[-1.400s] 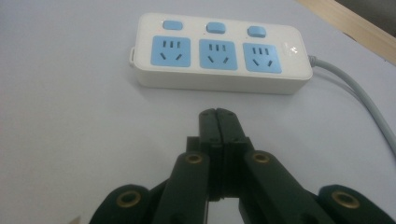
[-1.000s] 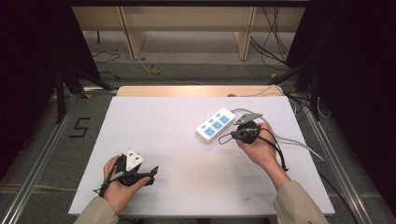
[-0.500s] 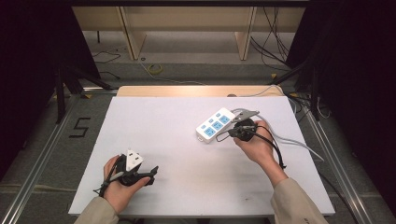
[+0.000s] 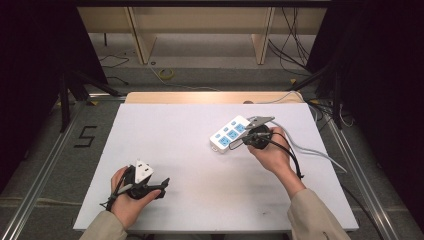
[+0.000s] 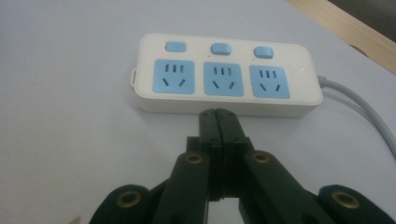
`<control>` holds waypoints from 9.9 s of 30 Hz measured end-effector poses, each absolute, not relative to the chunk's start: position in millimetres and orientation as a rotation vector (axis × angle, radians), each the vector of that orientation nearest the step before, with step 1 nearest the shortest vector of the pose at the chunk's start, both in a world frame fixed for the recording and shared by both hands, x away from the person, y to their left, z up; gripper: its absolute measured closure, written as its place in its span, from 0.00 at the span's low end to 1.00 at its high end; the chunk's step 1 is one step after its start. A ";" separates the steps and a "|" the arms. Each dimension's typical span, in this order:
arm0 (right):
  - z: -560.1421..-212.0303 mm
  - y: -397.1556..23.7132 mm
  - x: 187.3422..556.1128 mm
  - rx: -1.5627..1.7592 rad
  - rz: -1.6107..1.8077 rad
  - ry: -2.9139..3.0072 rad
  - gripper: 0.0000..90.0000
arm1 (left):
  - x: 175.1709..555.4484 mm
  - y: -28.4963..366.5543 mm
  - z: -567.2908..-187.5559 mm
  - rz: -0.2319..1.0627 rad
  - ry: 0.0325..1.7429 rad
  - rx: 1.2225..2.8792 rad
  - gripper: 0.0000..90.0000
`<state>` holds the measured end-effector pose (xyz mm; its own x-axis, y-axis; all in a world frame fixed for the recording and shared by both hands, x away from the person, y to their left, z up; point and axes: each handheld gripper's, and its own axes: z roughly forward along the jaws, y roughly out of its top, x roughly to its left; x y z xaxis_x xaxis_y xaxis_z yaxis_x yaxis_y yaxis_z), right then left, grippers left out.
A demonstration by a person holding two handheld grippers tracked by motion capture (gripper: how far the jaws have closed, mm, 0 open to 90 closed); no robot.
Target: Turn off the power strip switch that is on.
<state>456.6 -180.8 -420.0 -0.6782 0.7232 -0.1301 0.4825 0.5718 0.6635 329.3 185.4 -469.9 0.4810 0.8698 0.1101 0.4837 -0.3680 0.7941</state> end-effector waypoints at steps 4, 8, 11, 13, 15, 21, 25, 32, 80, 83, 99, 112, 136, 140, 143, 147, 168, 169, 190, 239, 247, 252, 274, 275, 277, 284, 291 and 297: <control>-419.1 -179.6 458.3 0.974 0.846 2.421 1.00 | 329.2 185.2 -469.6 0.694 1.116 2.018 0.18; -418.8 -178.3 460.3 0.976 0.843 2.420 1.00 | 329.3 185.5 -469.7 0.694 1.116 2.018 0.18; -418.8 -177.7 461.9 0.973 0.838 2.424 1.00 | 329.2 185.4 -469.7 0.694 1.115 2.016 0.18; -419.1 -176.4 462.9 0.978 0.836 2.425 1.00 | 329.3 185.4 -469.7 0.694 1.115 2.015 0.18; -419.3 -175.2 463.5 0.983 0.833 2.428 1.00 | 329.2 185.8 -469.5 0.693 1.114 2.022 0.18; -419.9 -171.6 466.9 0.985 0.829 2.428 1.00 | 329.3 185.5 -469.6 0.694 1.116 2.015 0.18; -421.4 -169.4 468.5 0.983 0.827 2.435 1.00 | 329.1 185.6 -469.3 0.693 1.114 2.018 0.18; -423.3 -164.9 472.5 0.987 0.825 2.439 1.00 | 329.4 185.7 -469.6 0.694 1.114 2.016 0.18; -431.0 -134.2 496.0 1.000 0.803 2.474 1.00 | 329.5 186.7 -469.5 0.691 1.112 2.019 0.18; -431.6 -132.7 497.3 0.999 0.802 2.476 1.00 | 329.5 186.6 -469.5 0.691 1.112 2.019 0.18; -434.1 -124.7 505.4 1.009 0.801 2.480 1.00 | 329.0 186.3 -469.0 0.688 1.114 2.016 0.18; -436.1 -113.8 512.4 1.023 0.800 2.493 1.00 | 329.4 186.1 -469.3 0.684 1.110 2.016 0.18; -438.3 -94.7 522.3 1.028 0.794 2.520 1.00 | 329.8 184.8 -470.2 0.673 1.109 2.015 0.18; -438.9 -91.8 522.5 1.030 0.791 2.525 1.00 | 329.9 184.8 -470.2 0.673 1.110 2.014 0.18; -440.8 -90.5 523.8 1.026 0.775 2.529 1.00 | 329.9 184.6 -470.1 0.673 1.109 2.013 0.18; -442.6 -89.4 525.5 1.028 0.772 2.530 1.00 | 330.0 184.9 -470.2 0.673 1.109 2.014 0.18; -446.0 -85.2 527.6 1.029 0.716 2.540 1.00 | 330.0 185.1 -469.9 0.673 1.111 2.012 0.18; -446.0 -84.9 527.8 1.022 0.711 2.540 1.00 | 330.0 185.0 -470.1 0.674 1.110 2.012 0.18; -446.8 -84.7 528.3 1.040 0.707 2.542 1.00 | 330.0 184.2 -470.6 0.669 1.108 2.020 0.18; -440.2 -101.7 522.7 1.098 0.791 2.505 1.00 | 330.3 184.0 -470.9 0.669 1.107 2.025 0.18; -435.8 -108.0 518.0 1.089 0.801 2.506 1.00 | 330.2 184.1 -471.0 0.671 1.108 2.025 0.18; -434.6 -111.5 514.8 1.081 0.814 2.499 1.00 | 329.8 184.3 -470.9 0.673 1.110 2.024 0.18; -430.7 -127.7 496.4 1.058 0.848 2.507 1.00 | 329.2 184.6 -471.0 0.677 1.114 2.021 0.18; -430.6 -128.5 495.2 1.059 0.848 2.507 1.00 | 329.2 184.6 -471.0 0.677 1.115 2.021 0.18; -430.4 -130.2 493.3 1.054 0.848 2.508 1.00 | 329.2 184.5 -471.0 0.677 1.115 2.021 0.18; -428.2 -136.5 486.2 1.047 0.846 2.509 1.00 | 329.1 184.4 -471.1 0.676 1.116 2.022 0.18; -428.3 -145.1 477.4 1.043 0.852 2.510 1.00 | 328.9 185.0 -471.2 0.676 1.116 2.023 0.18; -426.3 -154.8 466.6 1.044 0.858 2.508 1.00 | 328.9 185.1 -471.4 0.675 1.118 2.023 0.18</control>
<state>466.6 -154.8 -426.3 -0.6943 0.7187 -0.0380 0.5447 0.5592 0.6249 328.9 185.1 -471.4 0.4878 0.8673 0.0994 0.4921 -0.3672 0.7893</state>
